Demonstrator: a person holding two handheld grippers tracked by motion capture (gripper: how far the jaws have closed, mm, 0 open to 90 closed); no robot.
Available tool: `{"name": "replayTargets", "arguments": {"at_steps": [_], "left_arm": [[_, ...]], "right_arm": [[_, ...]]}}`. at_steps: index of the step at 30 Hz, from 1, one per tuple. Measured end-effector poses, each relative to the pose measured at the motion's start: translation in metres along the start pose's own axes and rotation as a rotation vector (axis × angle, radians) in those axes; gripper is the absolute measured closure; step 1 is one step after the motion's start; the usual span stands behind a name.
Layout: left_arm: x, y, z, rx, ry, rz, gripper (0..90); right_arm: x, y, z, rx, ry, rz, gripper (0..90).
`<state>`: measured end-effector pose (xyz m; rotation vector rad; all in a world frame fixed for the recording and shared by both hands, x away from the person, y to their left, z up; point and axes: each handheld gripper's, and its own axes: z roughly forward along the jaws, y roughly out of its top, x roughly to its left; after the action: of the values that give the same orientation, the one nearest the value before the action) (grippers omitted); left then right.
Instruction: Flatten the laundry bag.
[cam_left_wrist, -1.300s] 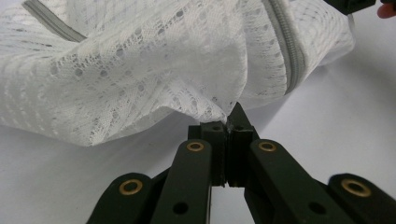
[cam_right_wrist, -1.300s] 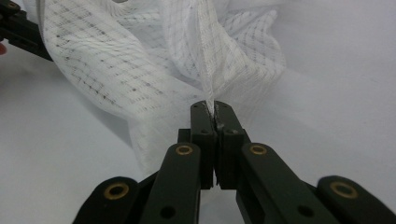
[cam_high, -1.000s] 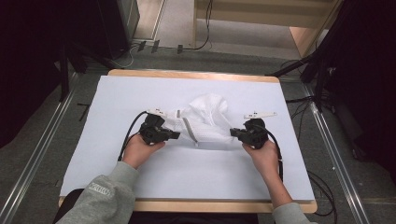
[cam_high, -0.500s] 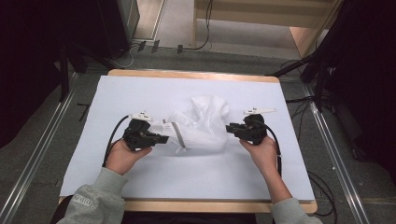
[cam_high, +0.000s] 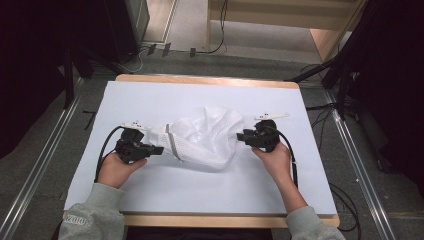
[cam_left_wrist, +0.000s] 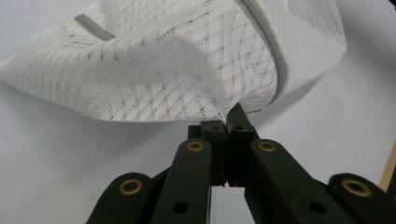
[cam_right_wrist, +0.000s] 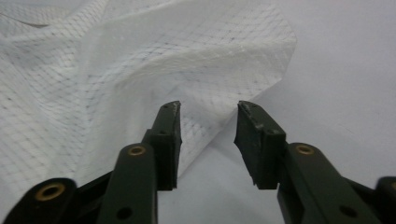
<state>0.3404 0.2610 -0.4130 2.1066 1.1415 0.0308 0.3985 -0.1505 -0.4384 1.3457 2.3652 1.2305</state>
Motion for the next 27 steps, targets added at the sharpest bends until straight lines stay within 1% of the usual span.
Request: {"name": "replayTargets", "arguments": {"at_steps": [2, 3, 4, 5, 6, 7, 8, 9, 10, 11, 12, 13, 14, 15, 16, 17, 18, 19, 20, 21, 24, 27], "left_arm": [[0.006, -0.001, 0.000, -0.009, 0.003, -0.022, 90.0], [0.008, -0.002, 0.000, -0.010, -0.002, -0.027, 90.0], [0.010, -0.002, 0.001, -0.009, -0.002, -0.034, 90.0], [0.011, -0.002, 0.002, -0.006, 0.000, -0.036, 90.0], [0.013, -0.002, 0.003, -0.006, -0.001, -0.044, 90.0], [0.013, -0.002, 0.003, -0.006, -0.001, -0.044, 90.0], [0.014, -0.002, 0.003, -0.009, 0.002, -0.045, 90.0], [0.014, -0.002, 0.002, -0.013, 0.001, -0.044, 90.0], [0.016, -0.003, 0.000, -0.020, 0.006, -0.046, 90.0], [0.016, -0.003, 0.000, -0.020, 0.006, -0.046, 90.0], [0.017, -0.003, -0.003, -0.023, 0.011, -0.047, 90.0], [0.019, -0.003, -0.005, -0.029, 0.010, -0.053, 90.0], [0.021, -0.004, -0.008, -0.037, 0.015, -0.063, 90.0], [0.025, -0.005, -0.013, -0.049, 0.017, -0.077, 90.0], [0.025, -0.005, -0.013, -0.049, 0.017, -0.077, 90.0], [0.028, -0.007, -0.019, -0.063, 0.026, -0.087, 90.0], [0.029, -0.008, -0.022, -0.069, 0.027, -0.096, 90.0], [0.029, -0.008, -0.022, -0.069, 0.027, -0.096, 90.0], [0.031, -0.009, -0.024, -0.076, 0.027, -0.100, 90.0], [0.032, -0.010, -0.026, -0.076, 0.022, -0.108, 90.0], [0.032, -0.012, -0.028, -0.079, 0.007, -0.126, 90.0], [0.029, -0.014, -0.027, -0.067, -0.017, -0.125, 90.0]], "right_arm": [[-0.001, 0.000, 0.004, 0.010, -0.006, 0.005, 53.9], [-0.003, 0.000, 0.010, 0.008, 0.004, 0.014, 50.8], [-0.004, 0.000, 0.012, 0.014, 0.012, 0.026, 50.8], [-0.004, 0.000, 0.016, 0.016, 0.020, 0.031, 51.1], [-0.005, 0.001, 0.020, 0.022, 0.025, 0.034, 54.1], [-0.005, 0.001, 0.020, 0.022, 0.025, 0.034, 54.1], [-0.004, 0.002, 0.023, 0.034, 0.025, 0.034, 60.1], [-0.002, 0.004, 0.026, 0.026, -0.004, 0.015, 77.2], [-0.002, 0.005, 0.026, 0.026, -0.009, 0.015, 83.5], [-0.002, 0.005, 0.026, 0.026, -0.009, 0.015, 83.5], [-0.002, 0.007, 0.025, 0.037, -0.014, 0.015, 88.4], [-0.002, 0.008, 0.024, 0.039, -0.014, 0.019, 90.0], [-0.004, 0.011, 0.017, 0.016, -0.016, 0.015, 90.0], [-0.004, 0.012, 0.014, 0.013, -0.021, 0.018, 90.0], [-0.004, 0.012, 0.014, 0.013, -0.021, 0.018, 90.0], [-0.009, 0.014, 0.005, -0.009, -0.035, 0.014, 90.0], [-0.011, 0.015, 0.000, -0.015, -0.038, 0.027, 90.0], [-0.011, 0.015, 0.000, -0.015, -0.038, 0.027, 90.0], [-0.019, 0.014, -0.008, -0.029, -0.049, 0.042, 90.0], [-0.019, 0.014, -0.008, -0.029, -0.049, 0.042, 90.0], [-0.029, 0.012, -0.020, -0.036, -0.072, 0.061, 90.0], [-0.040, 0.009, -0.032, -0.049, -0.095, 0.074, 90.0]]}}
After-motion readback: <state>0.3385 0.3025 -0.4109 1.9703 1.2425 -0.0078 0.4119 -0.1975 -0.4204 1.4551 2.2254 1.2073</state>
